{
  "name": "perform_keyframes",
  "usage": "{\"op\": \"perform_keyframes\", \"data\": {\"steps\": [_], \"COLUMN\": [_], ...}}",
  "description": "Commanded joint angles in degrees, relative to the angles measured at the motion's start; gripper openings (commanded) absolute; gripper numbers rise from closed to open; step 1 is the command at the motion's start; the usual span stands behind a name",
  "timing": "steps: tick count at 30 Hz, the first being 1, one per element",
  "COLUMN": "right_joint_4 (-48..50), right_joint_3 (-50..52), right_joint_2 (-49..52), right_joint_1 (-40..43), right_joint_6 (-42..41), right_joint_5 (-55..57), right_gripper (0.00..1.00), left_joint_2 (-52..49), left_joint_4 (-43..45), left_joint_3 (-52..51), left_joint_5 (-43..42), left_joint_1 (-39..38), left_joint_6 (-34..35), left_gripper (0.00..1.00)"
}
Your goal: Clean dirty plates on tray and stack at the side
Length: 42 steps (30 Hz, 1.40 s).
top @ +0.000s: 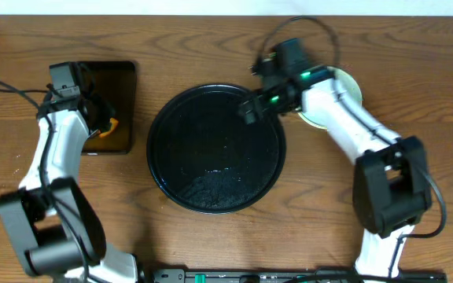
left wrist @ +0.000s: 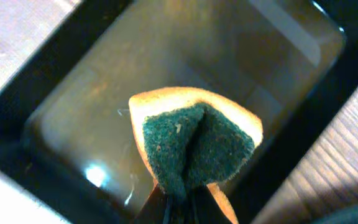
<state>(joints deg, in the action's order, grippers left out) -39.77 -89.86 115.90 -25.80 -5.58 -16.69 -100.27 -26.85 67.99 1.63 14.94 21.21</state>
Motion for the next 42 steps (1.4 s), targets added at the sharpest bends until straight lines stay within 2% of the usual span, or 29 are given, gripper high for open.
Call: {"op": "perform_keyframes", "data": {"steps": [1, 4, 5, 6, 7, 8, 15, 24, 28, 34, 37, 42], "right_joint_4": [0.4, 0.7, 0.9, 1.0, 1.1, 1.3, 3.8, 3.0, 1.8, -0.5, -3.3, -9.9], "right_joint_3": [0.1, 0.1, 0.1, 0.1, 0.1, 0.1, 0.2, 0.2, 0.2, 0.2, 0.2, 0.2], "right_joint_2": [0.4, 0.5, 0.5, 0.5, 0.5, 0.5, 1.0, 1.1, -1.7, -15.0, -22.6, -33.1], "right_joint_1": [-3.8, -7.1, -8.0, -8.6, -9.1, -9.6, -11.5, -11.6, -11.3, -9.7, -9.0, -8.7], "right_joint_6": [0.9, 0.9, 0.9, 0.2, -0.3, -0.6, -1.3, -1.3, -1.6, -1.4, -0.9, -1.0], "right_joint_5": [13.1, 15.4, 15.3, 15.2, 15.2, 15.2, 15.2, 14.5, 6.0, 3.3, 3.4, 6.9], "right_gripper": [0.99, 0.99, 0.99, 0.99, 0.99, 0.99, 0.99, 0.99, 0.99, 0.99, 0.99, 0.99], "left_joint_2": [-4.1, -6.3, -6.8, -6.9, -6.9, -6.6, -0.1, 22.6, 29.8, 34.1, 33.9, 33.9], "left_joint_4": [2.7, 5.7, 6.5, 6.9, 7.2, 7.4, 5.1, -3.6, -10.9, -20.2, -24.3, -25.0], "left_joint_3": [-0.3, -0.3, -0.3, -0.3, -0.3, -0.2, 0.6, 0.6, 0.6, 0.6, 0.6, 0.6], "left_joint_5": [0.1, 0.1, 0.1, 0.1, 0.1, 0.0, -2.0, -13.9, -14.5, -14.5, -14.7, -14.7], "left_joint_1": [0.2, 0.2, 0.2, 0.2, 0.2, 0.2, 0.1, 0.1, 0.1, 0.1, 0.1, 0.1], "left_joint_6": [-2.8, -3.9, -3.8, -3.8, -3.8, -3.8, -3.4, -1.9, -1.9, -1.9, -0.5, 0.9], "left_gripper": [0.08, 0.08, 0.14, 0.3, 0.6, 0.77, 0.78, 0.79, 0.79, 0.8, 0.85, 0.85]}}
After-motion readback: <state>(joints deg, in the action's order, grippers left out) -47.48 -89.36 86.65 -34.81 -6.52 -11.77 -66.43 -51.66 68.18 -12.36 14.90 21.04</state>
